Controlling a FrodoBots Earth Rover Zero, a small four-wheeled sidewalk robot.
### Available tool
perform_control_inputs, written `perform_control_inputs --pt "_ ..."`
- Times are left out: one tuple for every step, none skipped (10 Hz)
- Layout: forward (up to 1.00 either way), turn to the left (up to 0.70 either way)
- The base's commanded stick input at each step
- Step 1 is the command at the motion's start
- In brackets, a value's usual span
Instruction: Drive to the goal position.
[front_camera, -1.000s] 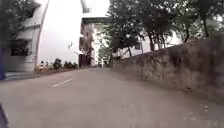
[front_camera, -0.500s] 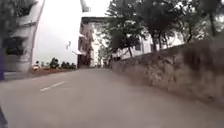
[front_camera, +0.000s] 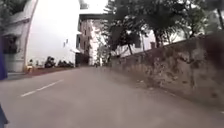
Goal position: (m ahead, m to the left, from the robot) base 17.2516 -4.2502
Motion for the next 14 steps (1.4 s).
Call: perform_control_inputs --pt "1.0 0.27" --pt "1.0 0.27" --pt "1.0 0.24" --pt "1.0 0.0" --pt "1.0 0.0" --pt "1.0 0.0" --pt "1.0 0.0" --pt "1.0 0.0" --pt "1.0 0.0" --pt "1.0 0.0" --pt "1.0 0.0" --pt "1.0 0.0" --pt "1.0 0.0" --pt "1.0 0.0"
